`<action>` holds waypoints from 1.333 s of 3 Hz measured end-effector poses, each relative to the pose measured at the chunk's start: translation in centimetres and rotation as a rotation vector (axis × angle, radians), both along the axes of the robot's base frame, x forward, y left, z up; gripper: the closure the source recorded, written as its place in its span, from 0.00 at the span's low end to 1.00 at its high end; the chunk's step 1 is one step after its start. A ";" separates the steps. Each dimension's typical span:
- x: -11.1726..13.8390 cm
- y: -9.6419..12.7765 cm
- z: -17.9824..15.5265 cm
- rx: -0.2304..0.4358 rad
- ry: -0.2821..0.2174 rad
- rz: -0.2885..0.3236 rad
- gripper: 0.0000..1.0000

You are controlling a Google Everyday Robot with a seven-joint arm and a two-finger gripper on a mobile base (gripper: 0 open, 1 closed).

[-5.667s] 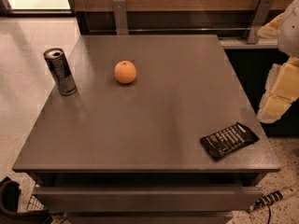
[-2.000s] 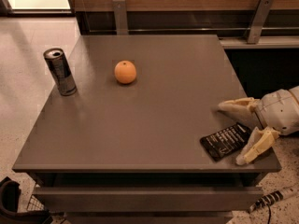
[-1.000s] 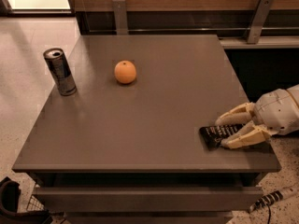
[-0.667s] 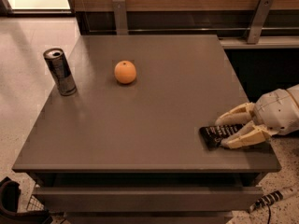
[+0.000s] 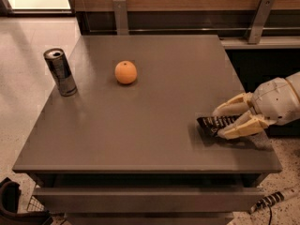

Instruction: Move rxbar chocolate near redbull can

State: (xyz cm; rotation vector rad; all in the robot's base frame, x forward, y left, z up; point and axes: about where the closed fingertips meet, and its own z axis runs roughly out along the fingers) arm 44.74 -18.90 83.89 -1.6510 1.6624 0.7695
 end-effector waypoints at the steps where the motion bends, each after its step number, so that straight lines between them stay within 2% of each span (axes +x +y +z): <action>1: 1.0 2.6 3.9 0.026 -0.054 -0.028 1.00; 2: 3.2 9.2 7.0 0.123 -0.110 -0.028 1.00; 3: 5.4 15.2 7.7 0.185 -0.126 0.023 1.00; 4: 6.6 21.7 6.7 0.168 -0.122 0.060 1.00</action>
Offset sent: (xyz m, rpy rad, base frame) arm 0.0443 0.1288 0.0995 0.1964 -0.1674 -0.0559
